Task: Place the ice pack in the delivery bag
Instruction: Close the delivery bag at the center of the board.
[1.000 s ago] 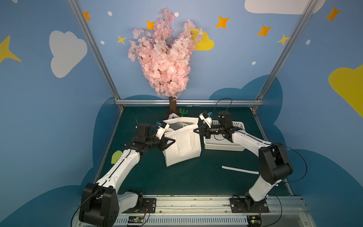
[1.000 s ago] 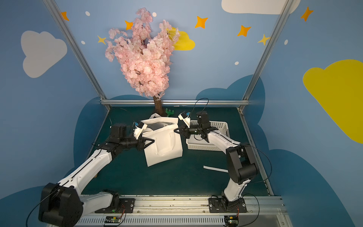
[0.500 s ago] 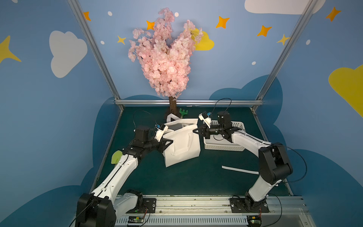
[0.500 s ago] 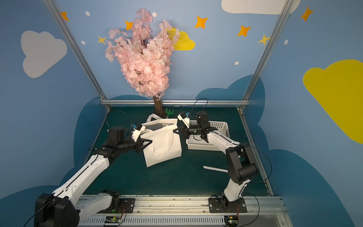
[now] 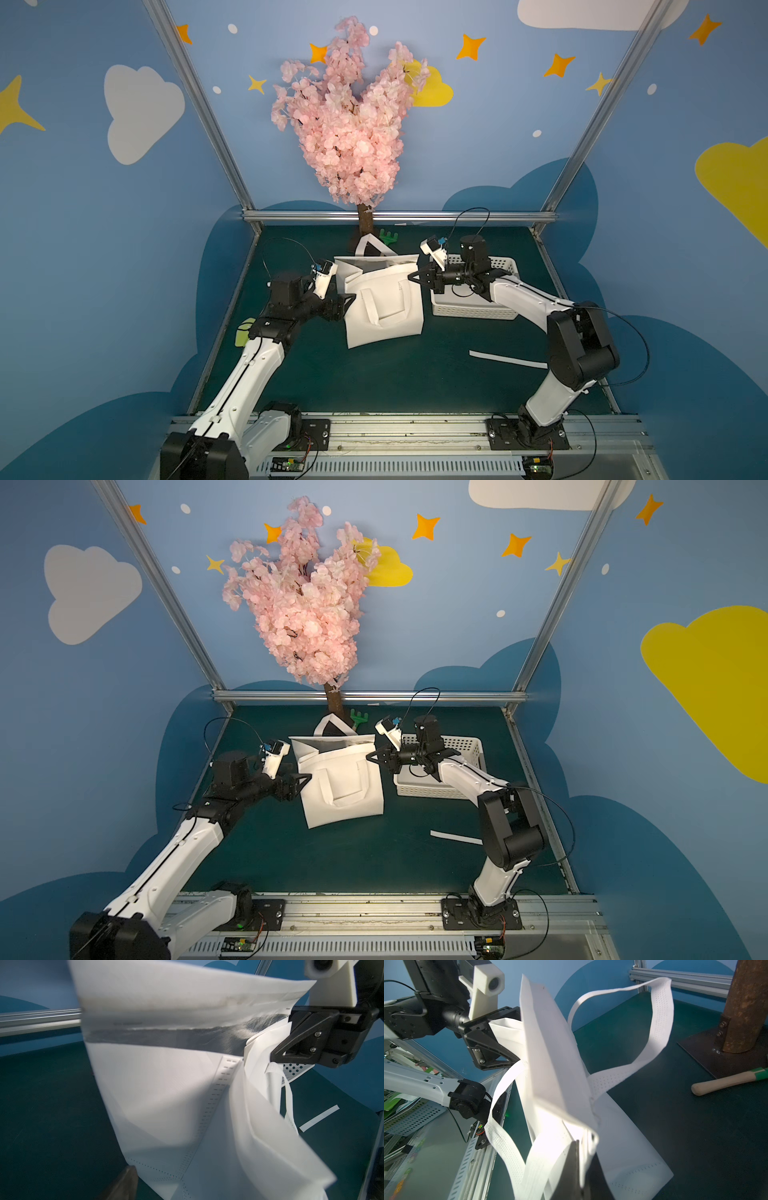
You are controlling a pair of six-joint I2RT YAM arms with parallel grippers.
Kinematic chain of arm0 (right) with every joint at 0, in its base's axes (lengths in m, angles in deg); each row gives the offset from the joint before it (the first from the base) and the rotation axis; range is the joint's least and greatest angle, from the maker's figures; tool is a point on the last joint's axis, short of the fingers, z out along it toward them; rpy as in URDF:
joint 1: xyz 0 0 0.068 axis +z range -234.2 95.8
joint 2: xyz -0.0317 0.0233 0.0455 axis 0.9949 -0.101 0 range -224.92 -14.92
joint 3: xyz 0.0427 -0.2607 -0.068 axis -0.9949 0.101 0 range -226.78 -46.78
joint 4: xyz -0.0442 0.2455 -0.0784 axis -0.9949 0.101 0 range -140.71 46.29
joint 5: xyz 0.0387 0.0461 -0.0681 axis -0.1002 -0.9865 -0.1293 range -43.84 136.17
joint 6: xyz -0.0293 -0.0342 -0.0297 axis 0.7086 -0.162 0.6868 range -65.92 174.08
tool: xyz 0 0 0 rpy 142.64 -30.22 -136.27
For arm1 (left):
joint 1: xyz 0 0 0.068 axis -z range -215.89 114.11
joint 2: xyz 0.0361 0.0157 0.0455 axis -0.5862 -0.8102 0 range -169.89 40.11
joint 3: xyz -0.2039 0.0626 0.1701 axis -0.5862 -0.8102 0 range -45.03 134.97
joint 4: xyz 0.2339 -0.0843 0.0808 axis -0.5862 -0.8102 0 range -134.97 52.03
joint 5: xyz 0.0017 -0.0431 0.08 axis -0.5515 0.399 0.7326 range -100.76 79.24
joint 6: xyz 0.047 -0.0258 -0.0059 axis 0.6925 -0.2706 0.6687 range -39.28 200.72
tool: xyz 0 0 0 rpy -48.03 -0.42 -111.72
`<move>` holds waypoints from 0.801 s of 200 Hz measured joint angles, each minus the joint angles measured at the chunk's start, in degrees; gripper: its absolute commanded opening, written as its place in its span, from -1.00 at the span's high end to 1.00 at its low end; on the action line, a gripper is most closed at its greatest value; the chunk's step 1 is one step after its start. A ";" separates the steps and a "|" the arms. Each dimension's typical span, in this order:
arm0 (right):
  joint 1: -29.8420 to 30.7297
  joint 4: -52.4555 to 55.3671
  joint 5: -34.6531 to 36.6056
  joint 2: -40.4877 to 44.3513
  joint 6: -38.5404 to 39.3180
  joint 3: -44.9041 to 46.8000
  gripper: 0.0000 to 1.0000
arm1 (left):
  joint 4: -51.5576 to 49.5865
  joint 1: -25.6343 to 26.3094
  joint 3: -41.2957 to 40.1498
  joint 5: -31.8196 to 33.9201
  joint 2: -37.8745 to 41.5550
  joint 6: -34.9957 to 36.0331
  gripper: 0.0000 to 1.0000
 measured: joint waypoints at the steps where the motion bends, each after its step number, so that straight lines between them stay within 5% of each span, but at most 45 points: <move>1: 0.00 0.00 0.02 0.00 0.00 0.00 1.00 | 0.02 -0.04 0.04 -0.04 -0.11 0.07 -0.63; 160: 0.13 0.52 -0.76 0.00 1.77 0.00 1.00 | 8.68 -4.85 7.69 -15.37 -16.44 5.84 -0.66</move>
